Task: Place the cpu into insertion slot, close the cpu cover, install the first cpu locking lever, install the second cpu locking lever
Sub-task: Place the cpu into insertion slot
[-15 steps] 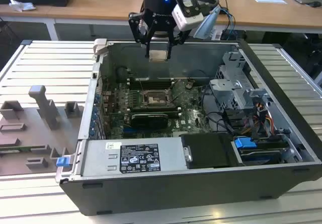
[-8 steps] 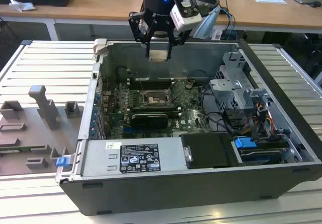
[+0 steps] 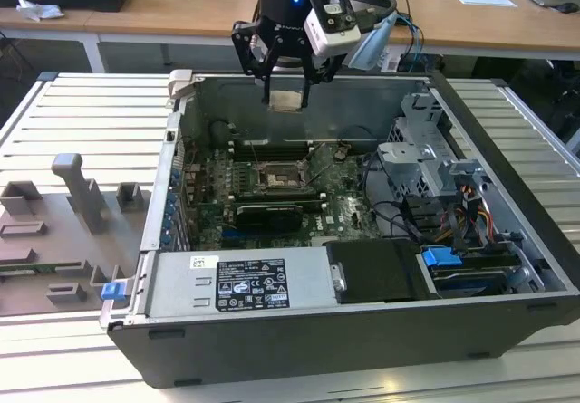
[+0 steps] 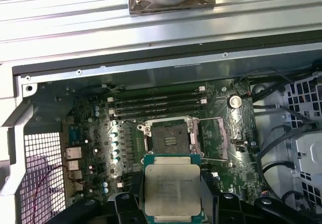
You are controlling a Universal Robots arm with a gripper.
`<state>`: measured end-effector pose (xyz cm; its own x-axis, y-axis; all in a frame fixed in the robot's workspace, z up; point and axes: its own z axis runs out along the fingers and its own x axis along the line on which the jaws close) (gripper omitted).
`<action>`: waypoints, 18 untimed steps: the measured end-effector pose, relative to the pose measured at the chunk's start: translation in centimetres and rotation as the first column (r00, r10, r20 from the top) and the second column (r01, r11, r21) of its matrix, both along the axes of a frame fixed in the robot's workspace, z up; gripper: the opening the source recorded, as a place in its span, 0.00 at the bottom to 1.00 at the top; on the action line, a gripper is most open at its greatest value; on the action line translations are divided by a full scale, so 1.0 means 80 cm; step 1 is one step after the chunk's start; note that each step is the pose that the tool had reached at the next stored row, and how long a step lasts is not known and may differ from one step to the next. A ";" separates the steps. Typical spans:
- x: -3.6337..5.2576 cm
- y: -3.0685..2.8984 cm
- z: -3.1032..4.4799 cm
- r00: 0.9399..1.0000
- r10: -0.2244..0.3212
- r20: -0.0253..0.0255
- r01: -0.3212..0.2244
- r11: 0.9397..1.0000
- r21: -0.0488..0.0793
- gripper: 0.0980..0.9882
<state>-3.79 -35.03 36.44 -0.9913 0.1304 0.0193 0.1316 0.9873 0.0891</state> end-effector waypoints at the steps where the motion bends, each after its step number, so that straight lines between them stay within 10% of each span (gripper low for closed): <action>1: 0.000 0.0000 0.0000 1.000 -0.007 0.000 0.007 1.000 0.000 0.50; 18: 0.000 0.0000 -0.0003 0.998 -0.066 0.000 0.066 0.998 0.000 0.50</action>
<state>-3.79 -35.03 36.41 -0.9804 0.1960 0.0193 0.1969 0.9764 0.0893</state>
